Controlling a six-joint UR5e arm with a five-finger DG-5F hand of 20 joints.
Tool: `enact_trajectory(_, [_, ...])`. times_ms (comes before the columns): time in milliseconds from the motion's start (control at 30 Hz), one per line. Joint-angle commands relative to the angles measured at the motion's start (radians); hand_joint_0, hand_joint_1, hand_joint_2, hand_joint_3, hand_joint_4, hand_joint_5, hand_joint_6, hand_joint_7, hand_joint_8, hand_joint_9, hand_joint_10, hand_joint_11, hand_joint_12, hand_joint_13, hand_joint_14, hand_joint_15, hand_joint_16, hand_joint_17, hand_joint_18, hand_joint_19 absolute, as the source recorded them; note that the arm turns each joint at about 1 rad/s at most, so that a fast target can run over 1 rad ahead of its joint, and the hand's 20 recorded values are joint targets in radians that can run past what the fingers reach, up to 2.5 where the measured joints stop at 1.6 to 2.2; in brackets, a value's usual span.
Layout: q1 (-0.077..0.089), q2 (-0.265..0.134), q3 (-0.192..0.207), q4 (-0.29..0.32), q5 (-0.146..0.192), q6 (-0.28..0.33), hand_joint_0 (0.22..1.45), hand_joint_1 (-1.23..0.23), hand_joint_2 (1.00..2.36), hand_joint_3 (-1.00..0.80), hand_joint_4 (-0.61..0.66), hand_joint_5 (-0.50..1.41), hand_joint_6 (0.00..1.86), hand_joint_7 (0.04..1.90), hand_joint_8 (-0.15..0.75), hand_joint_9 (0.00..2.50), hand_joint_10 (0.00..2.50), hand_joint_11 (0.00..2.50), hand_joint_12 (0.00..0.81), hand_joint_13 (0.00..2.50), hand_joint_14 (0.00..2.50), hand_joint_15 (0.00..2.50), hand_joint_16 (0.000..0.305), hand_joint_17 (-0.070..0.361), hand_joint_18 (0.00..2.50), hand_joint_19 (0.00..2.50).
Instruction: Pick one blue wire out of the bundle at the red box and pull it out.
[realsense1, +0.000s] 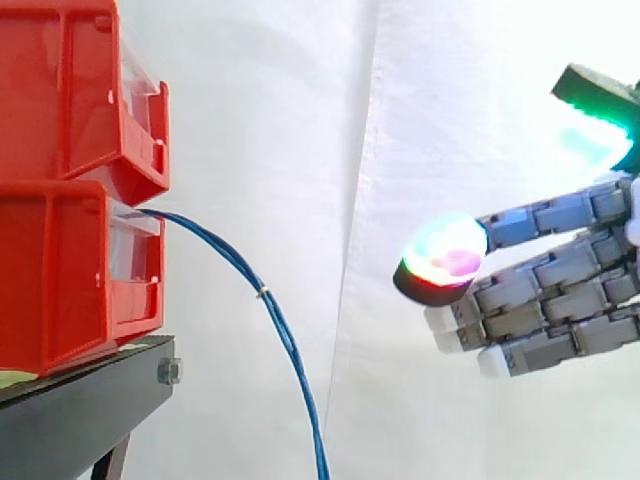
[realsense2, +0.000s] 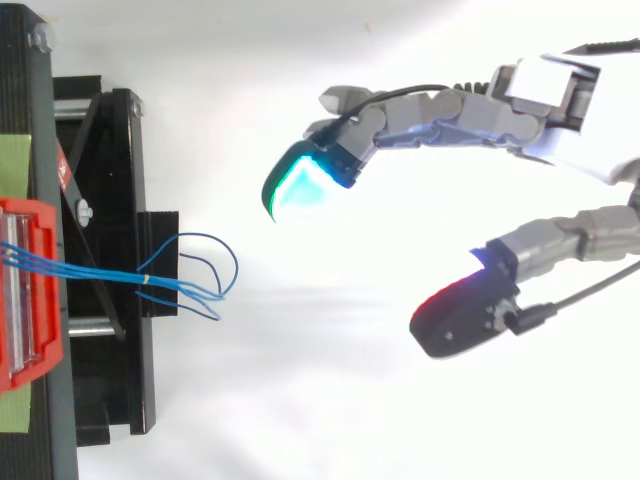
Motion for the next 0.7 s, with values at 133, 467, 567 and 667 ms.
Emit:
enact_trajectory(133, [0.001, -0.060, 0.000, 0.085, 0.010, -0.012, 0.48, -0.47, 1.00, -0.50, 0.26, -0.15, 0.50, 0.79, 0.281, 0.33, 0.00, 0.01, 0.372, 0.00, 0.00, 0.05, 0.069, 0.156, 0.00, 0.16])
enact_trajectory(467, [0.010, -0.120, 0.002, 0.215, 0.067, -0.113, 0.49, -0.36, 1.00, -0.50, 0.26, -0.15, 0.50, 0.75, 0.280, 0.35, 0.00, 0.00, 0.365, 0.00, 0.00, 0.05, 0.069, 0.155, 0.00, 0.17])
enact_trajectory(567, [0.012, -0.155, 0.012, 0.269, 0.081, -0.100, 0.49, -0.37, 1.00, -0.50, 0.26, -0.15, 0.50, 0.75, 0.280, 0.35, 0.00, 0.00, 0.366, 0.00, 0.00, 0.05, 0.069, 0.155, 0.00, 0.17])
enact_trajectory(667, [0.010, -0.196, 0.068, 0.281, 0.079, -0.084, 0.49, -0.37, 1.00, -0.50, 0.26, -0.15, 0.50, 0.75, 0.280, 0.36, 0.00, 0.00, 0.364, 0.00, 0.00, 0.05, 0.069, 0.155, 0.00, 0.17])
